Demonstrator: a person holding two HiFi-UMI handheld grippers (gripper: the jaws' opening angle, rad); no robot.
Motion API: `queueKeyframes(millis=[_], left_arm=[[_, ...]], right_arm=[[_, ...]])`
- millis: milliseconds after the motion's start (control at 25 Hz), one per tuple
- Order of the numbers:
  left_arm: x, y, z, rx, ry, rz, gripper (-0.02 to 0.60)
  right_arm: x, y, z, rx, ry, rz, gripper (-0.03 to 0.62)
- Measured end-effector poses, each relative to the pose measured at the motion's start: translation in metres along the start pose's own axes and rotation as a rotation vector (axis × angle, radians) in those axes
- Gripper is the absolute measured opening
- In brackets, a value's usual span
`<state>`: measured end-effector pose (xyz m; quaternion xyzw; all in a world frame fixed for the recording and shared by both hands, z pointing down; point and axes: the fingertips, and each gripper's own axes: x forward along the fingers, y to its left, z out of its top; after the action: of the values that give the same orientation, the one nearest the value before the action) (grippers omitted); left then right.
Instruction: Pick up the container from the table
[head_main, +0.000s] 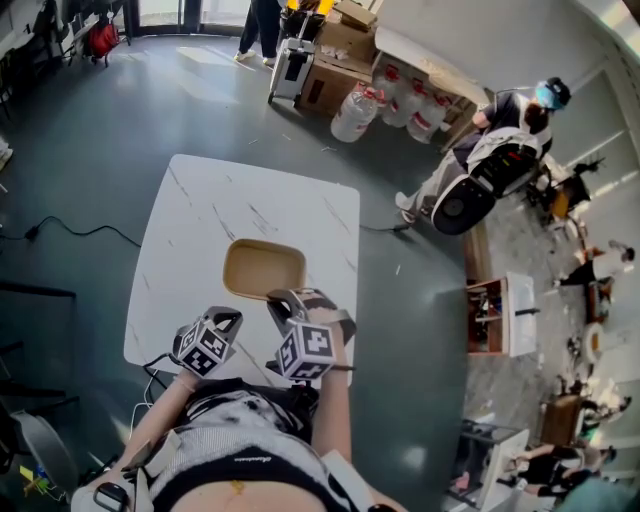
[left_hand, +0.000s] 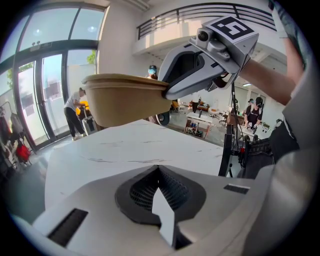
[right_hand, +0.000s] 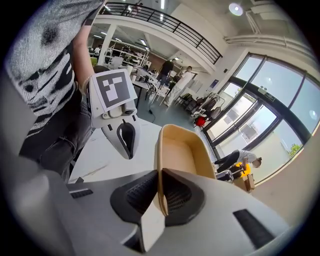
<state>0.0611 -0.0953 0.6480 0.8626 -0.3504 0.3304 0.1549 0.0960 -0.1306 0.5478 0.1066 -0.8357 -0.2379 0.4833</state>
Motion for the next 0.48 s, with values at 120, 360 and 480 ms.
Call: queueKeyframes(millis=[120,360,480], left_arm=[[-0.0006,-0.0007,0.0002,0.004,0.002,-0.003,0.0],[0.0012,-0.0017,0.0007,0.019,0.008,-0.004,0.0],[0.0011,-0.0017,0.0014,0.017,0.011,-0.006,0.0]], right_arm=[[-0.0001,0.0008,-0.0007,0.003,0.003,0.004,0.034],[0.0007,0.0033,-0.0046,0.002,0.009,0.01,0.034],[0.0011,0.0033,-0.0047,-0.004,0.014,0.014,0.034]])
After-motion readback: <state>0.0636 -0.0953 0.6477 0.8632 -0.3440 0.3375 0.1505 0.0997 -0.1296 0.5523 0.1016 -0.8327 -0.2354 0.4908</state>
